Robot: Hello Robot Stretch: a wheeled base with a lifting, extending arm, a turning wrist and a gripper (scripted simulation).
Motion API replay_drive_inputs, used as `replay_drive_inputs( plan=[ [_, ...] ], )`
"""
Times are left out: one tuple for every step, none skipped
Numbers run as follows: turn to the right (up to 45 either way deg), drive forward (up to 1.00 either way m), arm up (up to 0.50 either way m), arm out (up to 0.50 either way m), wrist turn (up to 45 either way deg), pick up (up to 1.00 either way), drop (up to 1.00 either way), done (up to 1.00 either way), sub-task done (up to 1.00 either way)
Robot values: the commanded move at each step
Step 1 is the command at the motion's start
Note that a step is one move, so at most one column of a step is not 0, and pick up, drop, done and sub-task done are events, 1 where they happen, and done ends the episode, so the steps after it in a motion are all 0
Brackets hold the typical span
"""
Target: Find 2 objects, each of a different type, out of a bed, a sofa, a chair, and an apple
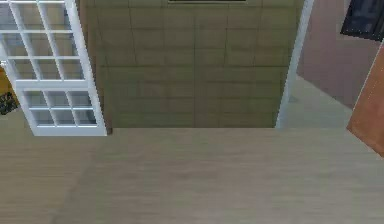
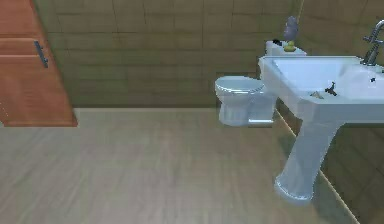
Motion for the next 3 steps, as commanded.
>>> replay_drive_inputs(
  plan=[
    [-36.0,0.0,0.0,0.0,0.0,0.0,0.0,0.0,0.0],
    [0.0,0.75,0.0,0.0,0.0,0.0,0.0,0.0,0.0],
    [-9.0,0.0,0.0,0.0,0.0,0.0,0.0,0.0,0.0]
  ],
)
